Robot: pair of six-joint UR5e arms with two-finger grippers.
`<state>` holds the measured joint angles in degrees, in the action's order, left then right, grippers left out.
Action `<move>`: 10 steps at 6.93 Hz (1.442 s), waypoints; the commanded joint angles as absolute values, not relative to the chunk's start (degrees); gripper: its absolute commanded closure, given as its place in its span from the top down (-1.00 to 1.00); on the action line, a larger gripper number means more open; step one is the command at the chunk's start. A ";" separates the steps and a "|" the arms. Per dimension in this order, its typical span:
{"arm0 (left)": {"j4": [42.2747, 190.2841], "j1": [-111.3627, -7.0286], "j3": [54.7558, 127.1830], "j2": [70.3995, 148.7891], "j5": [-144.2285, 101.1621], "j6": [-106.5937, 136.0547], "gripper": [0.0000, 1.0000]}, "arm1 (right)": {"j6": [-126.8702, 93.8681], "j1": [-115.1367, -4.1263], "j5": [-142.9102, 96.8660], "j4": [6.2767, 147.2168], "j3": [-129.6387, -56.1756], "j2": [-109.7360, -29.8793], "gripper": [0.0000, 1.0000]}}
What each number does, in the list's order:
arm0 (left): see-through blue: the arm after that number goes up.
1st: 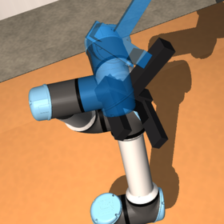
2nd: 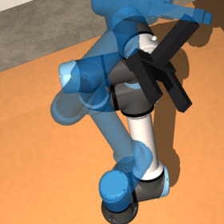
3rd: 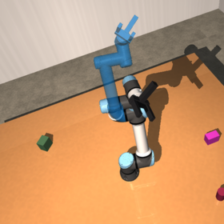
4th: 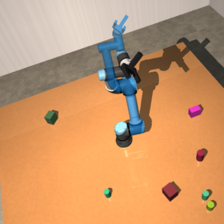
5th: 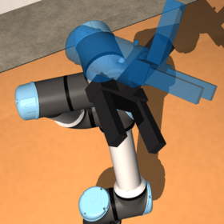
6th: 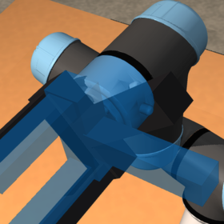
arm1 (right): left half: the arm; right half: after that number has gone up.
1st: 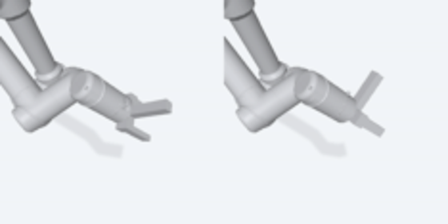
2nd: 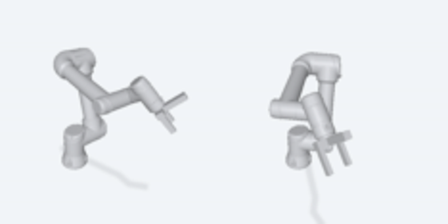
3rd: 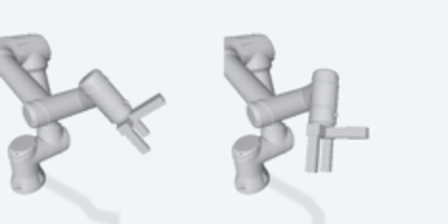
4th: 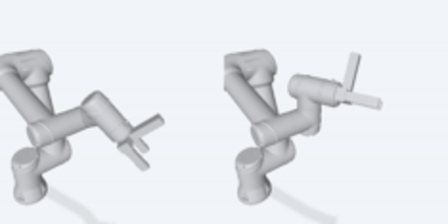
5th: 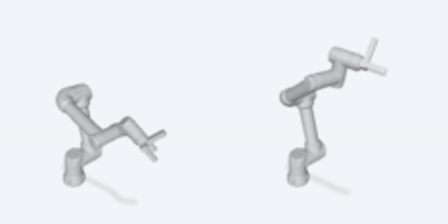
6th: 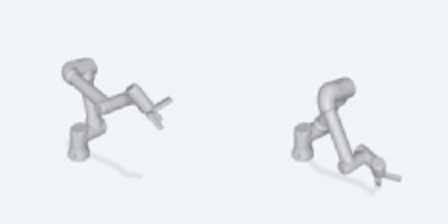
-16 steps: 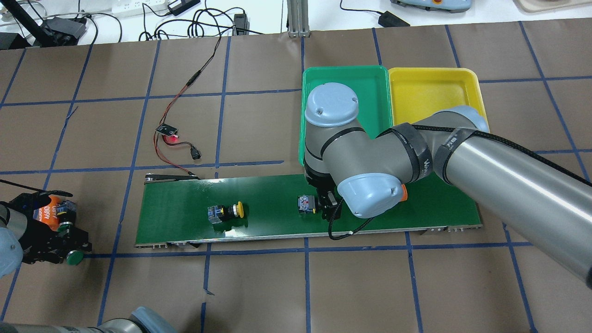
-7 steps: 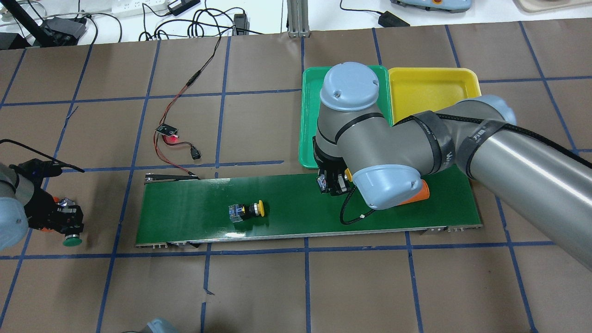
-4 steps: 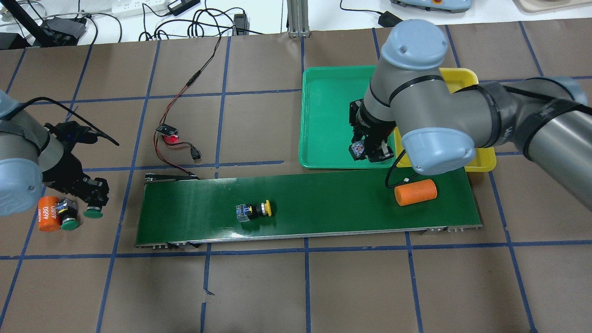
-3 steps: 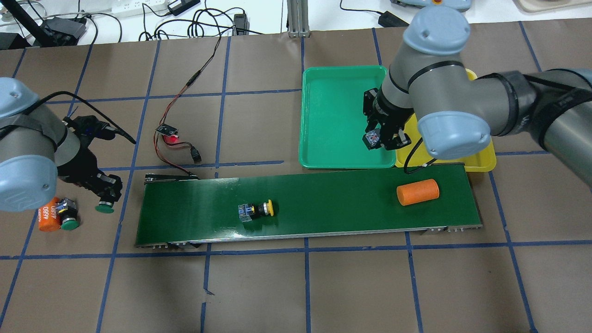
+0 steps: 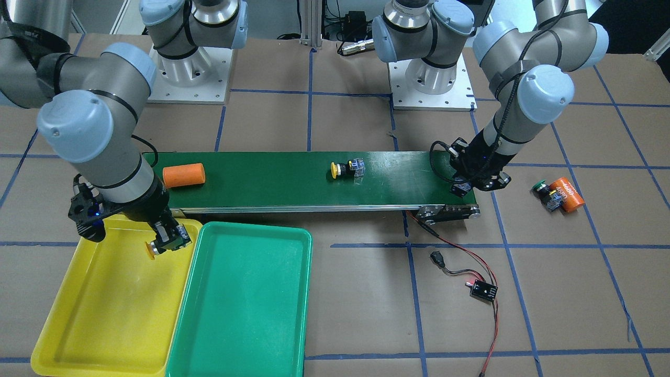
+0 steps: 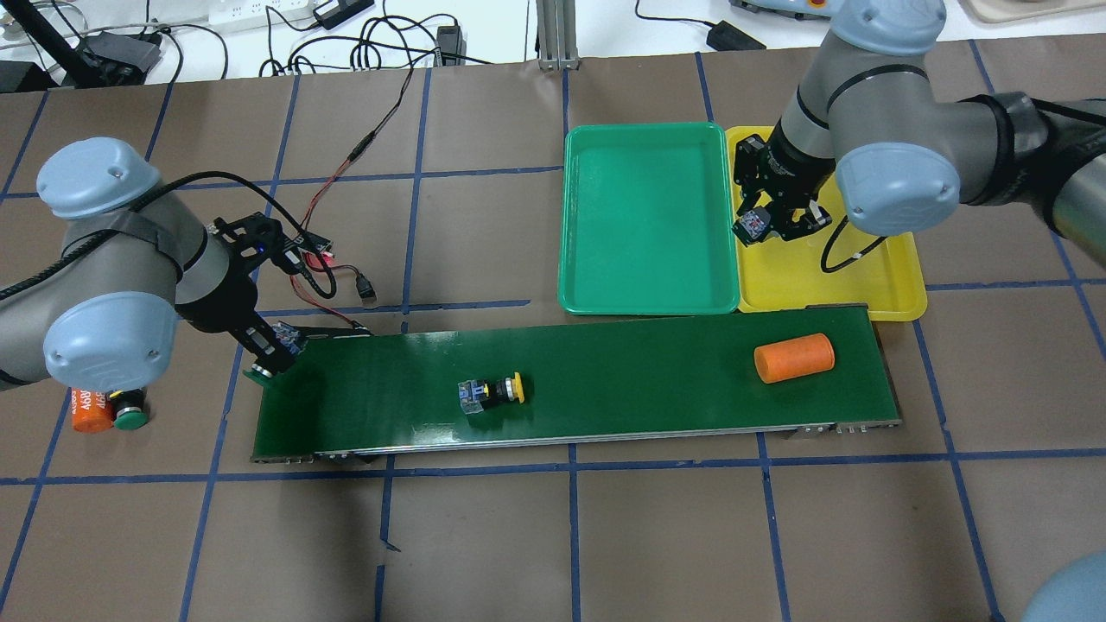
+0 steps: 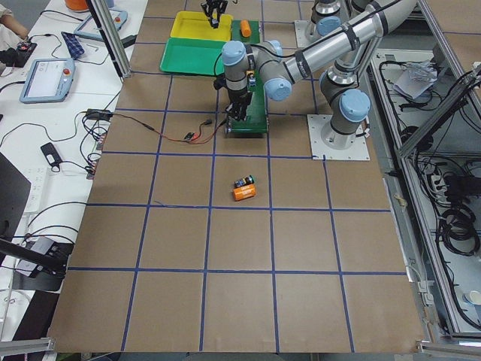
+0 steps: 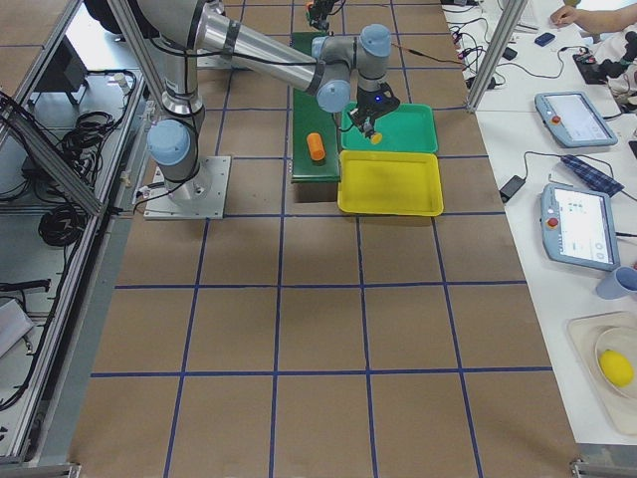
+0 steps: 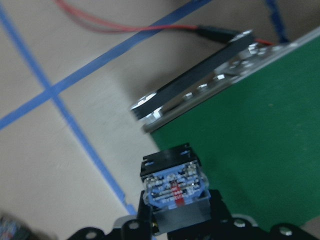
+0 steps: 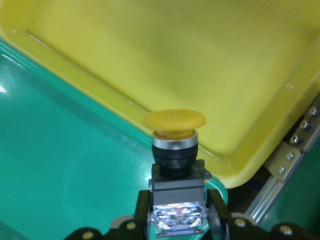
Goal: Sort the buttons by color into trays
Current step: 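Drop the yellow button in the yellow tray while the left places the green button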
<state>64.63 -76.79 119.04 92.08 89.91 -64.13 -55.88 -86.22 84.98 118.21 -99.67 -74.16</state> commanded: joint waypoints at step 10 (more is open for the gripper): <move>59.42 -74.78 123.93 91.48 84.56 -88.33 1.00 | -43.53 -84.89 82.96 114.26 -100.02 -73.12 1.00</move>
<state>60.56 -81.85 124.16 90.55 85.70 -88.22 -45.44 -83.57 83.03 114.65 -100.29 -72.68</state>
